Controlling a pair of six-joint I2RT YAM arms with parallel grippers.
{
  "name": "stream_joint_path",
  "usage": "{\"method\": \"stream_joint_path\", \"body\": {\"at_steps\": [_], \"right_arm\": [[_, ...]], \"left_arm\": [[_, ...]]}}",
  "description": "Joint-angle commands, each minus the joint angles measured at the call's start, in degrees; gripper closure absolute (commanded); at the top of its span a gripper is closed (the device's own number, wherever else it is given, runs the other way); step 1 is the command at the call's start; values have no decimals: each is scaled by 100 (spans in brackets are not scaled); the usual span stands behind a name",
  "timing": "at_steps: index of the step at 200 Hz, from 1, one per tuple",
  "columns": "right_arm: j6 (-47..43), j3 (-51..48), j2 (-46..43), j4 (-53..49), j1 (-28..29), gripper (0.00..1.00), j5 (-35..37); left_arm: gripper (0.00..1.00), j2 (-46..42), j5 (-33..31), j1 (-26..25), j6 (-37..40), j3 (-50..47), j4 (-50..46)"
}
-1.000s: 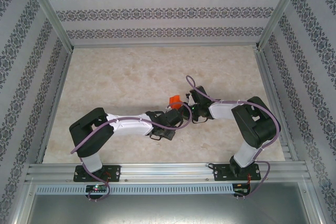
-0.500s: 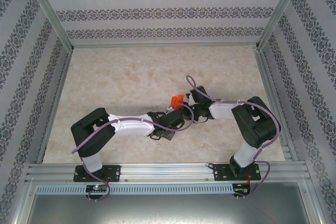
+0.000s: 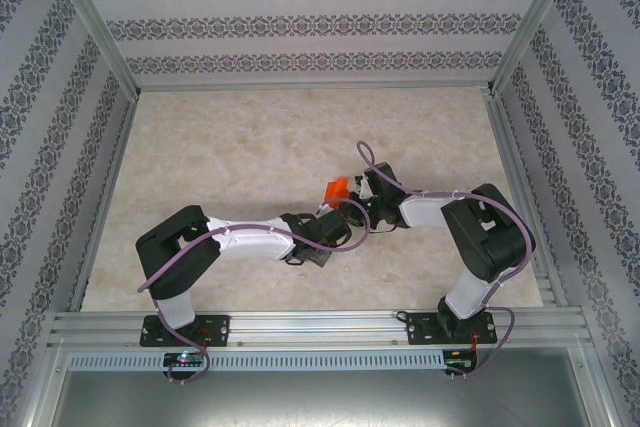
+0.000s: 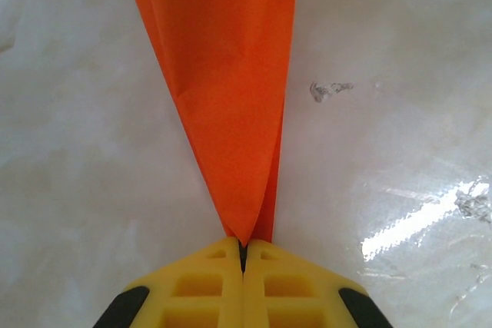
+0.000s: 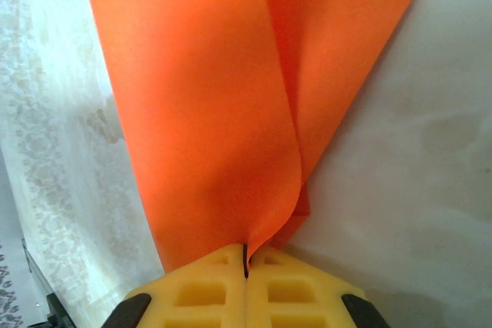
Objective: Fold a paper plane with a square sheet of paper (pick it up from the middle)
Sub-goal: Fold the wing for the fifth time at the center of the table.
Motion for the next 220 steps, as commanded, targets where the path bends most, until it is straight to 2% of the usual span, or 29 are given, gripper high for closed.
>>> {"method": "stream_joint_path", "body": {"at_steps": [1,71,95,129,175,204,220], "right_arm": [[233,-18,-160,753,8,100,-264],[176,18,-4,707,-55,97,-235],[82,44,-5,532,-55,93,-174],[-146,-47,-434,-2,-122,84,-35],[-193,-371,-1022,-333,-325,72,-228],[-135,-597,-1382,-444,-436,71,-350],[62,-801,-1577,-209,-525,75,-524]], "left_arm": [[93,269,325,-181,411,-165,-247],[92,242,460,-138,394,-117,-219],[92,308,465,-102,383,-67,-258],[93,434,505,-63,343,-55,-249],[93,483,529,-24,366,-51,-237],[93,505,584,3,374,-62,-227],[93,485,575,3,380,-82,-237]]}}
